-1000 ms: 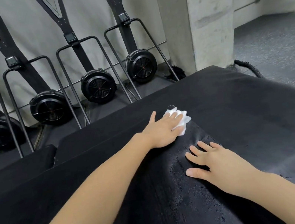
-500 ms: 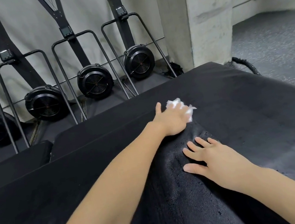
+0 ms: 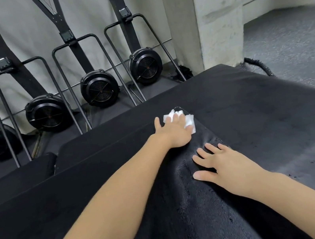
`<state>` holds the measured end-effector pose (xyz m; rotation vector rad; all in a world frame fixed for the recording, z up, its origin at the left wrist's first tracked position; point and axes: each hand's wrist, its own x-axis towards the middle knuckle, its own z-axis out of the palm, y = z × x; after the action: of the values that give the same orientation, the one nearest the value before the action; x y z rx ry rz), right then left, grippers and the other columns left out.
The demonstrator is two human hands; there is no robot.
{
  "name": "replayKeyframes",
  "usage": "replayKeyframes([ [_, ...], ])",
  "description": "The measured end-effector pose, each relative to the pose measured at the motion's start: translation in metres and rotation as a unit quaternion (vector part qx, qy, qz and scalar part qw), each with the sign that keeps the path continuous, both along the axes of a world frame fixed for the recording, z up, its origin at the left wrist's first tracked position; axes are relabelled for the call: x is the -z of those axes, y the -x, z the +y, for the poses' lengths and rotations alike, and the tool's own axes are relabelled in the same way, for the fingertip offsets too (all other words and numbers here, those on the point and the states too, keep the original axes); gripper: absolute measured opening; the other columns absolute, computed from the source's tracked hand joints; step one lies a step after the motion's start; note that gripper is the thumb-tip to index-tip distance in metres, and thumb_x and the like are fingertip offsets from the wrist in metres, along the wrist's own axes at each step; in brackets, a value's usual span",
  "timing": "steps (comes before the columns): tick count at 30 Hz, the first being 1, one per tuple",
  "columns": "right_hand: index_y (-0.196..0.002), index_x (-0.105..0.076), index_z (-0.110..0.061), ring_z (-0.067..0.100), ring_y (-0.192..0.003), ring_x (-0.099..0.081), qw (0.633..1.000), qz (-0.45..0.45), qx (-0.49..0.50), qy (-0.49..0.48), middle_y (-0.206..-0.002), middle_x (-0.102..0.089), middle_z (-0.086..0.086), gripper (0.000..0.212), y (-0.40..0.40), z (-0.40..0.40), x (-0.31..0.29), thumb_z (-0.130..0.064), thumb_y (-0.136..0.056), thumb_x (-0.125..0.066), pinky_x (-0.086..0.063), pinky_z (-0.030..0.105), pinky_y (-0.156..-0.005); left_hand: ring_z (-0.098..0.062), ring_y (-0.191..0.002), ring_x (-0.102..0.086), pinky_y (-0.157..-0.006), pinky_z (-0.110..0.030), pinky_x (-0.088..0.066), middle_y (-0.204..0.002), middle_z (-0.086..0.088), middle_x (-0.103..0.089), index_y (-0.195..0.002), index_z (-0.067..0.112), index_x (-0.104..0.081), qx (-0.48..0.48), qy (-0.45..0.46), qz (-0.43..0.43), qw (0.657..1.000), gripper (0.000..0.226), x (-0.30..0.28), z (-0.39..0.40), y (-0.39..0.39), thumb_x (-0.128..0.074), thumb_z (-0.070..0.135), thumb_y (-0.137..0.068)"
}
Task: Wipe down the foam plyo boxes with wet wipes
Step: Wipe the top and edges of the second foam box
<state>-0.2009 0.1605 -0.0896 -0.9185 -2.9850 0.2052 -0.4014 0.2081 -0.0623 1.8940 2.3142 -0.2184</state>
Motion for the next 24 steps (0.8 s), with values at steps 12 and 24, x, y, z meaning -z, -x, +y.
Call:
replayKeyframes([
  [12,-0.156,-0.027,-0.028,0.018,-0.151,-0.017,1.000,0.020,-0.006,-0.004,-0.162,-0.024,-0.009,0.128,0.000,-0.001,0.002,-0.079,-0.058,0.038,-0.013,0.032,-0.121,-0.013,-0.155,0.013,-0.121,-0.057,0.013,-0.169,0.007,0.013,-0.160,0.028,0.012,0.008,-0.035,0.008,0.999,0.060,0.005,-0.134,0.041,-0.012,0.046,-0.107],
  [24,-0.150,-0.040,-0.026,0.020,-0.147,-0.029,0.999,0.038,-0.009,-0.015,-0.156,-0.037,-0.006,0.127,0.002,0.005,0.010,-0.080,-0.064,0.037,-0.022,0.036,-0.120,-0.019,-0.153,0.023,-0.116,-0.062,0.020,-0.169,0.003,0.014,-0.161,0.020,0.007,-0.031,0.006,-0.001,1.000,0.066,-0.001,-0.022,-0.010,-0.014,0.045,-0.104],
])
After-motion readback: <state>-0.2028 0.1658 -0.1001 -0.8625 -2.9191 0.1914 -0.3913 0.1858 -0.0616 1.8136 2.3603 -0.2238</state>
